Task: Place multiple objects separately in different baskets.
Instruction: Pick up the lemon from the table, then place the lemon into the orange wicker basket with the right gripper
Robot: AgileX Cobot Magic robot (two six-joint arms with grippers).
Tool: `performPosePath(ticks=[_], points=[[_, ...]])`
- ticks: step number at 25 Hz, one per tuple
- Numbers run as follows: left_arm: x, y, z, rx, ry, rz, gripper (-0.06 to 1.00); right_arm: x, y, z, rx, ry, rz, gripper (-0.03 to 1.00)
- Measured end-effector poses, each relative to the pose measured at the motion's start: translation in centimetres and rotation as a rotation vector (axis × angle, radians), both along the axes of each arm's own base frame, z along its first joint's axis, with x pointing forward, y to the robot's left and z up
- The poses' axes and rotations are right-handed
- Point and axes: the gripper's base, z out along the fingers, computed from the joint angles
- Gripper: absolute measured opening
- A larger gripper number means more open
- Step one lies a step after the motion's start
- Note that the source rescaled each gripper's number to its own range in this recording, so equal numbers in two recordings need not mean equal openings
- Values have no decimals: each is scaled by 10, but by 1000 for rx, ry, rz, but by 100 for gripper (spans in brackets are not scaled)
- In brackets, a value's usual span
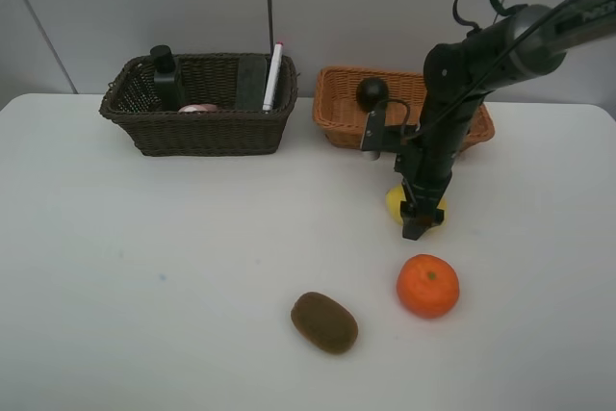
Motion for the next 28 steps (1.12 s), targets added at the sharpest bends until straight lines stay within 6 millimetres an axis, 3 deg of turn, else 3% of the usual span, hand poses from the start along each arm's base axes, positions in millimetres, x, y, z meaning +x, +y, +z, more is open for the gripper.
performPosePath(ticks=[2,6,20,23,28], points=[[0,0,0,0,0,0,94,0,-1,0,-7,-3,7,91],[0,0,0,0,0,0,94,1,-3,0,-27,-1,20,59],[0,0,0,0,0,0,94,-8,-2,10,-1,70,-62,60],[0,0,0,0,0,0,94,-9,2,37,67,22,-151,60],[0,0,0,0,0,0,94,-3,5,105,214,-191,-275,60]])
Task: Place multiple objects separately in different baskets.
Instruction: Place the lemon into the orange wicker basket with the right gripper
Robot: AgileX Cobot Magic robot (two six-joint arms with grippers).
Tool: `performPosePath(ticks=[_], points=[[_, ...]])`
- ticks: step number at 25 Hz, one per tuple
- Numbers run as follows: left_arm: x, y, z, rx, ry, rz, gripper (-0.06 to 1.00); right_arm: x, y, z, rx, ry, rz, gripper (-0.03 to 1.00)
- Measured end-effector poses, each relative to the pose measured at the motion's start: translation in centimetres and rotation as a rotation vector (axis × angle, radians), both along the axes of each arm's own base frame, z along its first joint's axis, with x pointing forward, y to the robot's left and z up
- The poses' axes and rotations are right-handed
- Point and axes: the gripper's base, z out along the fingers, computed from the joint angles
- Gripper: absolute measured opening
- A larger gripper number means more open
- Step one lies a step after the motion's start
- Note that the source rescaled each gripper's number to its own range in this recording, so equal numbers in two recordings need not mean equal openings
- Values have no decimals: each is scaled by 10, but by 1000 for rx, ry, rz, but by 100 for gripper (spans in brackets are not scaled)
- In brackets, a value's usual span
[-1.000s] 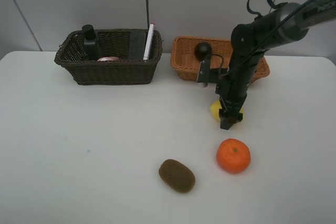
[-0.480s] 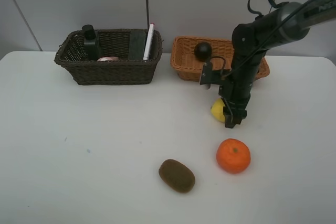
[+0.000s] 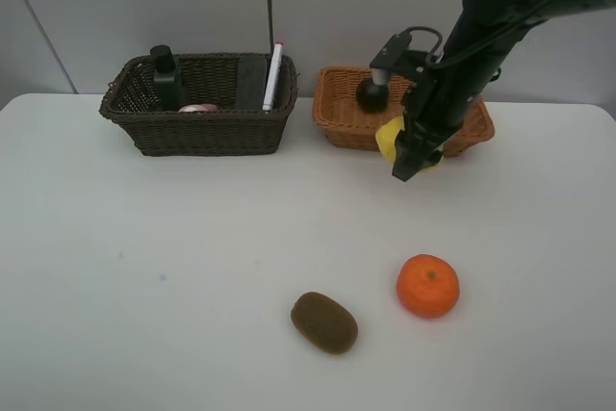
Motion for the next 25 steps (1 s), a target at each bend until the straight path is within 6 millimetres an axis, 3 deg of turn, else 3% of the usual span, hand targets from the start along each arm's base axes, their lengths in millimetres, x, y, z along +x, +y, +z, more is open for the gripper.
performPosePath(ticks=[3,6,11,17,21,25], points=[[0,0,0,0,0,0,94,15,-9,22,75,-137,-112,60],[0,0,0,0,0,0,94,38,-31,23,157,-252,-291,60],[0,0,0,0,0,0,94,76,-70,-1,295,-400,-581,60],[0,0,0,0,0,0,94,94,-100,-34,363,-418,-782,62],[0,0,0,0,0,0,94,97,-101,-44,378,-407,-819,91],[0,0,0,0,0,0,94,97,-101,-44,384,-401,-834,98]])
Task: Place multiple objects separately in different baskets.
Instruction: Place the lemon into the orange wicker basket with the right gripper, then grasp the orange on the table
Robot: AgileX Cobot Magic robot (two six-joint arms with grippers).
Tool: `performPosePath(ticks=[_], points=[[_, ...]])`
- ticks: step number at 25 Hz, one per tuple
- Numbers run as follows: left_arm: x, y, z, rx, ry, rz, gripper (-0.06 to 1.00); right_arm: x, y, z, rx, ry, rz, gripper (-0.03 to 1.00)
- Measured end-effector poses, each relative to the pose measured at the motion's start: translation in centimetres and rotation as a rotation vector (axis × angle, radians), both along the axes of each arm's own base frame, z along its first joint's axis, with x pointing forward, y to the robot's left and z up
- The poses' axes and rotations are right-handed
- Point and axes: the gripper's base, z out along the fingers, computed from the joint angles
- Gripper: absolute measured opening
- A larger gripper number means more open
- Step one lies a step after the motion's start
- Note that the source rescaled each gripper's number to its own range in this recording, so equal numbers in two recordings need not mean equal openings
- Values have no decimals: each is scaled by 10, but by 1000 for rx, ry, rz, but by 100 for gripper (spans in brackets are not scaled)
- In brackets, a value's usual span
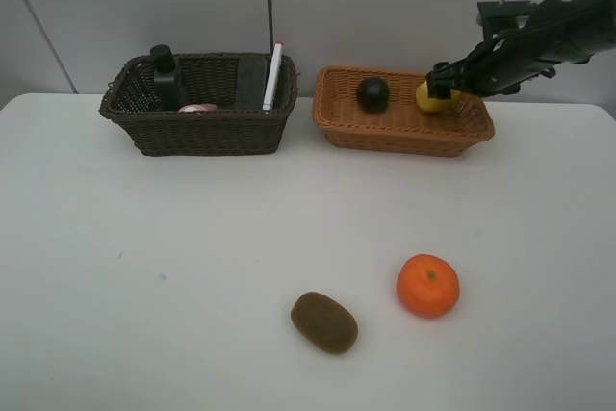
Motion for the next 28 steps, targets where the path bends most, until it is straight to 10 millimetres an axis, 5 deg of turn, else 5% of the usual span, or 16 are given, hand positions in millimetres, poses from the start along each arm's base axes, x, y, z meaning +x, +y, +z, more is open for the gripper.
performPosePath(ticks=[4,13,18,23,28], points=[[0,0,0,0,0,0,94,-7,0,6,15,67,-12,100],[0,0,0,0,0,0,94,-64,3,67,118,420,-64,100],[0,0,0,0,0,0,94,-100,1,73,91,723,-67,100],[0,0,0,0,0,0,94,-135,2,78,94,797,-98,100],[0,0,0,0,0,0,94,-182,33,72,48,832,-39,100]])
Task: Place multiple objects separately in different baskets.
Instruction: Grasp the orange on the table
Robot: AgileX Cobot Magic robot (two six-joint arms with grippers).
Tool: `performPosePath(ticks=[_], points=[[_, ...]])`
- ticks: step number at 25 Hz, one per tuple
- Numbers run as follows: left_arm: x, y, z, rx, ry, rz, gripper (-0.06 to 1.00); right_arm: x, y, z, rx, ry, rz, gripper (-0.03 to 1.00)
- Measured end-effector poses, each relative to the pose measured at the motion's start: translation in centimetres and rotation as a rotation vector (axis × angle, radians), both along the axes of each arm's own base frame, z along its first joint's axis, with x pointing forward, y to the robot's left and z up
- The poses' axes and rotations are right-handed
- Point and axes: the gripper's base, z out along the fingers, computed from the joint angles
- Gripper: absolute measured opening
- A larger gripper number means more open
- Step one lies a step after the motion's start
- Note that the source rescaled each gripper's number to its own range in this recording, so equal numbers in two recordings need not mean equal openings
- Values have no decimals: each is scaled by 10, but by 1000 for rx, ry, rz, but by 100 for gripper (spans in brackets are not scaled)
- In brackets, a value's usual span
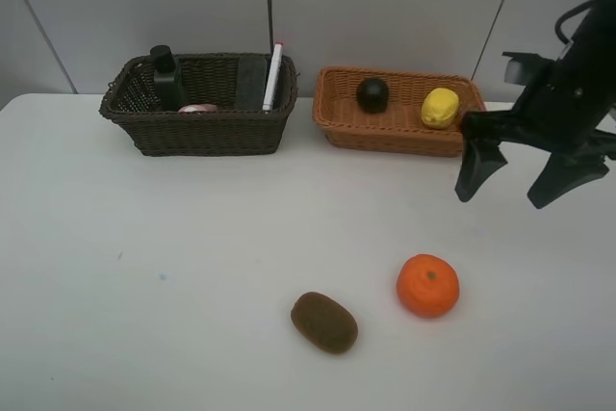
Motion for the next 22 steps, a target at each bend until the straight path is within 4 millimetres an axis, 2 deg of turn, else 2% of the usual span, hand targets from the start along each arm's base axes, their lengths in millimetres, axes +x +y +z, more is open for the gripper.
performPosePath(ticks=[4,7,12,17,22], points=[[0,0,0,0,0,0,94,-29,25,-27,-22,-6,64,100],[0,0,0,0,0,0,94,-39,39,-43,-11,-69,89,100],[0,0,0,0,0,0,94,-43,58,-48,30,-151,129,100],[0,0,0,-1,0,-1,94,-43,60,-53,24,-161,128,100],[0,0,0,-2,0,-1,94,-44,58,-84,-27,-92,134,100]])
